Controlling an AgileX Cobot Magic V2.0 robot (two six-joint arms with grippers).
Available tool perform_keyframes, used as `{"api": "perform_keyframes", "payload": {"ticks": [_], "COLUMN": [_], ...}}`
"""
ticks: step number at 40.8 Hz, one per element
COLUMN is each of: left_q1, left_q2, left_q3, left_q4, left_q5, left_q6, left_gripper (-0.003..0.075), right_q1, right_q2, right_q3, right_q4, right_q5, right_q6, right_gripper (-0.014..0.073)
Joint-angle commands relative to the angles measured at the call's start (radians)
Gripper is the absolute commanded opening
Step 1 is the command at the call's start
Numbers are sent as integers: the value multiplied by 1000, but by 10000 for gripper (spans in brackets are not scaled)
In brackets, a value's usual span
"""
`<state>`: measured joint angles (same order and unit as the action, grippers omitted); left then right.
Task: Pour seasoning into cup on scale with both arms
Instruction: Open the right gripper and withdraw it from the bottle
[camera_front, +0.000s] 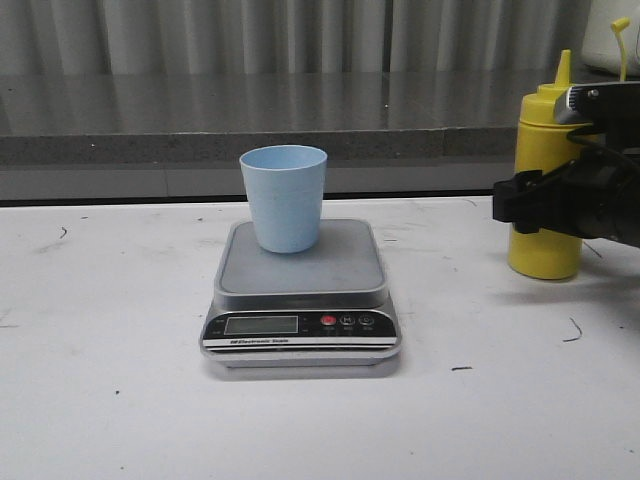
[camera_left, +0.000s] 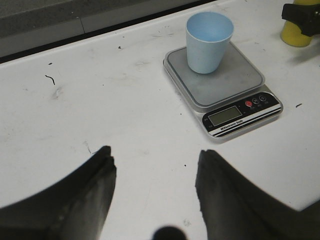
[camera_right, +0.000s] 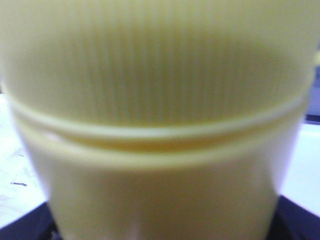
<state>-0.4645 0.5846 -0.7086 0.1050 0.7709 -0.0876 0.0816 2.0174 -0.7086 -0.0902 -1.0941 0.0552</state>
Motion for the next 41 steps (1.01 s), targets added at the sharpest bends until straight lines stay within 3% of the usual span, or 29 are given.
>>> {"api": "perform_keyframes", "payload": {"ticks": [1,11,33,41], "left_q1": [-7,-7,-7,-7], "left_q2": [3,3,3,3], "left_q3": [-26,-26,-26,-26], "left_q4": [-5,-5,-5,-5], "left_q5": [-67,-67,-67,-67], "left_q6": [-4,-4,-4,-4], "left_gripper": [365,365,365,365], "right_q1": [1,1,1,1], "right_q2": [-47,-49,-230,-386], "right_q3": [-22,-14,213,339], "right_q4": [8,13,38,32], "right_q5": [-117,-130,-145,-58], "right_q6": [3,3,3,6], "right_gripper": [404,589,592,590]}}
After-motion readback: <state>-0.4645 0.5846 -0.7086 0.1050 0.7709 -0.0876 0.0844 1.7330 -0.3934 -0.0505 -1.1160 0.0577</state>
